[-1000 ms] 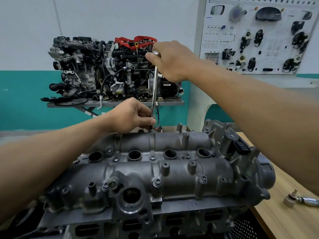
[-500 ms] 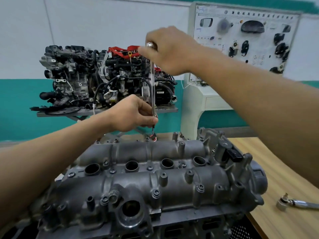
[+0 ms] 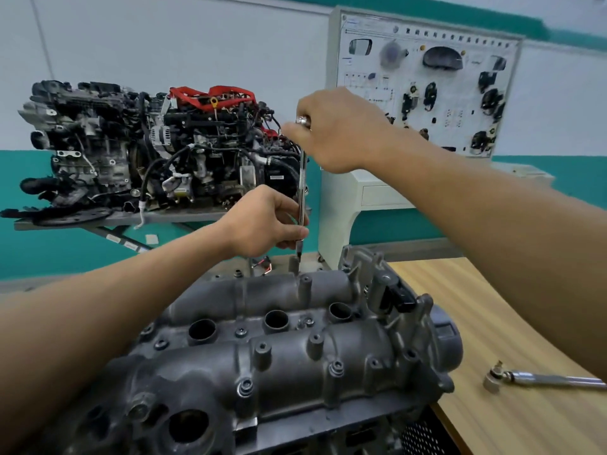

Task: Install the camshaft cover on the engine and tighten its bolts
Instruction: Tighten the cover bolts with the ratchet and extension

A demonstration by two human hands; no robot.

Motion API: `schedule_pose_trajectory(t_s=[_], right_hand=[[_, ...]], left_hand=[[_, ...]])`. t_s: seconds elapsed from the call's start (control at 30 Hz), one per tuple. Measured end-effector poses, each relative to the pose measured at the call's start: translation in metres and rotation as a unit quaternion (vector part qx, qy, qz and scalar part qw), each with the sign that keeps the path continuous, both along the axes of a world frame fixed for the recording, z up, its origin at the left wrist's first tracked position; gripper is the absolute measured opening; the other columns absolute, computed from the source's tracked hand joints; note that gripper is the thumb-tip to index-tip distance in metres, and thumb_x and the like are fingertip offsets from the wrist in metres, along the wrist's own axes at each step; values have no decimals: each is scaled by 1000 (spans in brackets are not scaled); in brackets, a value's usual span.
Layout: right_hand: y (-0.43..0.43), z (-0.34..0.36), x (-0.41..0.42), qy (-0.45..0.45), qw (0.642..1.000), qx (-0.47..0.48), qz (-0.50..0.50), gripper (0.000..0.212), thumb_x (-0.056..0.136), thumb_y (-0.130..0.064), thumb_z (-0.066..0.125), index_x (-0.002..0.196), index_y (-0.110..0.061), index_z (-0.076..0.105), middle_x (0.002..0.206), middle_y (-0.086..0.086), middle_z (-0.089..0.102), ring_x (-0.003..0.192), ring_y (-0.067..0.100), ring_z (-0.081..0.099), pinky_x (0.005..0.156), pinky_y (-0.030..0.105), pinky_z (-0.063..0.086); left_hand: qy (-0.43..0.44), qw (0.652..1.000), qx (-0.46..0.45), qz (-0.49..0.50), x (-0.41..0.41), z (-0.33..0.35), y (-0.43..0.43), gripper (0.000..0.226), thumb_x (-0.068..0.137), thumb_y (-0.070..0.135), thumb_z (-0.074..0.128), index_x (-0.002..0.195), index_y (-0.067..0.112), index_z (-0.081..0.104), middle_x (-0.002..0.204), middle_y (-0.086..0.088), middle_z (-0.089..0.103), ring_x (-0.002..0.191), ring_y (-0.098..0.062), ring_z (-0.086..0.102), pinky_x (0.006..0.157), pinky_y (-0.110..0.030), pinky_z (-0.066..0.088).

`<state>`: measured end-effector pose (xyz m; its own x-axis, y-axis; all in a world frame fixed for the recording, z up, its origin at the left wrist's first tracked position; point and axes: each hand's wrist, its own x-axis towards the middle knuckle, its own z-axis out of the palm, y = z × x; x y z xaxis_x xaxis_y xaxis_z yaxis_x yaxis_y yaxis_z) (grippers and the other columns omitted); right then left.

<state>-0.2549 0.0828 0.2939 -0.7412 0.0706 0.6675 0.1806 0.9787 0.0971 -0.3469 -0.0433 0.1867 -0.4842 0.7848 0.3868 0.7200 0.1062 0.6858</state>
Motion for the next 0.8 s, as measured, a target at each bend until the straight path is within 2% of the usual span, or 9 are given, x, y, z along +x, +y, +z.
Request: schedule_pose_trajectory(t_s=[0.2, 0.3, 0.4, 0.5, 0.6, 0.67, 0.8], right_hand=[[6, -7, 3, -1, 1000, -21, 11, 36, 98, -53, 42, 79, -22, 47, 75, -6, 48, 79, 26, 53, 63, 33, 34], [5, -6, 3, -2, 999, -35, 18, 41, 98, -52, 44, 69, -23, 42, 72, -5, 48, 74, 26, 52, 56, 32, 30], [3, -9, 1, -8, 999, -44, 20, 41, 98, -52, 43, 68, -25, 38, 72, -5, 45, 76, 26, 50, 60, 33, 31], [4, -10, 0, 1, 999, -34, 12, 35, 98, -52, 42, 77, -24, 44, 78, -2, 47, 82, 28, 51, 67, 33, 33], [2, -9, 0, -2, 999, -31, 8, 37, 99, -52, 42, 73, -25, 41, 75, -5, 45, 80, 28, 52, 67, 33, 35], [1, -8, -1, -8, 1000, -28, 12, 38, 99, -50, 43, 70, -26, 40, 74, -5, 45, 78, 28, 52, 66, 33, 34], [0, -7, 0, -32, 996, -37, 78, 40, 101, -44, 42, 85, -10, 56, 77, 2, 53, 78, 27, 52, 66, 35, 37]], left_hand=[[1, 1000, -2, 10, -1, -9, 4, 4, 89, 9, 73, 86, 8, 72, 73, -10, 76, 73, -37, 74, 71, -56, 62], [3, 1000, -2, 9, -3, -12, 1, 5, 91, 11, 72, 85, 12, 70, 77, -10, 75, 72, -37, 74, 70, -58, 61], [-1, 1000, -2, 7, -4, -16, -2, 5, 92, 13, 71, 87, 11, 69, 79, -12, 75, 71, -37, 73, 71, -59, 60], [-10, 1000, 13, 7, -2, -19, -1, 5, 92, 11, 70, 87, 11, 68, 79, -14, 74, 66, -29, 69, 72, -61, 59], [-22, 999, 29, 3, 1, -21, 1, 5, 92, 9, 70, 88, 8, 67, 80, -16, 74, 73, -42, 71, 71, -65, 57], [-29, 999, 34, 2, 2, -22, 2, 4, 92, 8, 69, 89, 8, 67, 80, -15, 75, 79, -44, 72, 73, -63, 58], [-33, 999, 37, 3, 2, -23, 2, 6, 93, 9, 68, 87, 8, 65, 79, -17, 75, 79, -44, 71, 73, -59, 59]])
